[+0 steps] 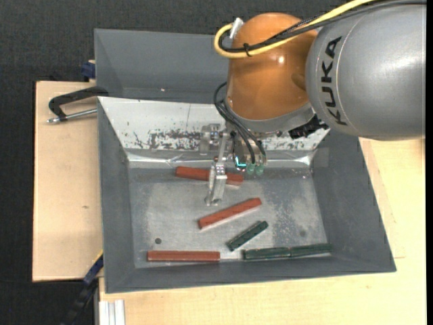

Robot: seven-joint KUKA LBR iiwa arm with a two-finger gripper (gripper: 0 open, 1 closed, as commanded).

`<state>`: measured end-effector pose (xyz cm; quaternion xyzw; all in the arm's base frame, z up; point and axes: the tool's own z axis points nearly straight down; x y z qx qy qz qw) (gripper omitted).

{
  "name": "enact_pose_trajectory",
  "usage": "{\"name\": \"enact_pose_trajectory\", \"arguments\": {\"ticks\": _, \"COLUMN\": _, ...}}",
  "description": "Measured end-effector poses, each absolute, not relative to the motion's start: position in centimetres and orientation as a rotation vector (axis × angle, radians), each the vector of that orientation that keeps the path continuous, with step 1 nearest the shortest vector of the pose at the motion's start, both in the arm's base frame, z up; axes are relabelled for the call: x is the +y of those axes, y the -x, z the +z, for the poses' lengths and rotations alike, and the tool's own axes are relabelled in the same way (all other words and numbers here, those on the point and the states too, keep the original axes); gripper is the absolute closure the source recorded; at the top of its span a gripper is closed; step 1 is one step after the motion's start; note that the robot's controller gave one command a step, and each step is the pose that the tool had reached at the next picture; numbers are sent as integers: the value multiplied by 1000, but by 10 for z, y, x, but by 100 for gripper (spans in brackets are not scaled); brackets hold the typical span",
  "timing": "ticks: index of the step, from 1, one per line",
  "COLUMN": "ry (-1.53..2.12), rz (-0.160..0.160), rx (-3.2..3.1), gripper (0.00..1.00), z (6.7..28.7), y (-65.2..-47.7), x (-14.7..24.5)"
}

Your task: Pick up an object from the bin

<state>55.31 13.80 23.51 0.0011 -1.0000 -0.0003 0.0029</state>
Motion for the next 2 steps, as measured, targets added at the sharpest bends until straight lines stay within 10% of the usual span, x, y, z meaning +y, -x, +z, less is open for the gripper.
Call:
{"name": "enact_pose_trajectory", "arguments": {"ticks": 1, "ry": -1, "rz": -3, "rx": -3144, "gripper": 0, "z": 239, "y": -555, "x": 137}}
{"name": "enact_pose_trajectory", "arguments": {"ticks": 2, "ry": -121, "rz": -3, "rx": -3144, "gripper": 0, "z": 181, "y": -529, "x": 114}}
